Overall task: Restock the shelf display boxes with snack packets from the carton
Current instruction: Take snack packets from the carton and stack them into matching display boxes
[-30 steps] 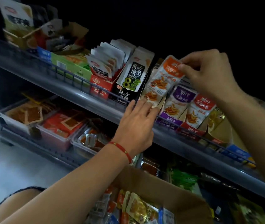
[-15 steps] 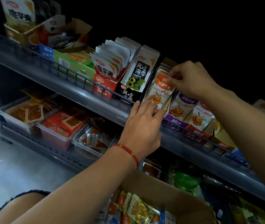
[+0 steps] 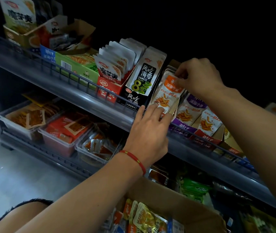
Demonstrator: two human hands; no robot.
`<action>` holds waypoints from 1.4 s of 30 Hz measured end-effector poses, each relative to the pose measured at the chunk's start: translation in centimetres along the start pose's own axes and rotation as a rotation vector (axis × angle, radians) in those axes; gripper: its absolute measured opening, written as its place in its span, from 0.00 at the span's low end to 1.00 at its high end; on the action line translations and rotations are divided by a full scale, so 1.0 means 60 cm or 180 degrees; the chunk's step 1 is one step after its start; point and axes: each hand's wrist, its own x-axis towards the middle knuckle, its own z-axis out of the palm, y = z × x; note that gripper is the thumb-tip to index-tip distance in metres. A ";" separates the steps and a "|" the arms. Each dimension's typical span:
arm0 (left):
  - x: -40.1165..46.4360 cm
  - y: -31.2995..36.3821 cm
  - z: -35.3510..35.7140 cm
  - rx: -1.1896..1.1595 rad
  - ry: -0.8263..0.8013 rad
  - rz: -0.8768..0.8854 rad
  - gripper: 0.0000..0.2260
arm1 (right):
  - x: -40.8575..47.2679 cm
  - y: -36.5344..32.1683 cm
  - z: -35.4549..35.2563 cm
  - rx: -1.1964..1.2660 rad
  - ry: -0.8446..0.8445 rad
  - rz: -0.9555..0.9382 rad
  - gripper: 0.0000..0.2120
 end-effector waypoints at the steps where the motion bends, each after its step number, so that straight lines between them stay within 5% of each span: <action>1: -0.001 0.000 0.000 -0.0004 -0.0002 -0.0003 0.25 | -0.001 -0.001 0.001 0.0006 0.0020 -0.0016 0.15; 18: -0.001 0.003 0.004 -0.0042 0.0057 -0.0032 0.24 | 0.001 0.001 0.002 0.0011 0.0171 -0.0196 0.12; 28: -0.017 0.000 0.001 -0.0034 0.0090 0.0138 0.28 | -0.080 0.022 -0.042 0.0039 0.0762 -0.0811 0.09; 35: -0.068 0.024 -0.002 -0.0122 0.0445 0.0603 0.10 | -0.286 0.033 -0.035 0.0866 0.0383 -0.0715 0.10; 38: -0.104 0.038 0.020 -0.0388 -0.0062 0.0677 0.06 | -0.379 0.041 0.011 0.1063 -0.0289 -0.0577 0.09; 42: -0.153 0.032 0.077 -0.0163 -0.1559 0.0545 0.08 | -0.473 0.059 0.078 0.1151 -0.1067 -0.0455 0.10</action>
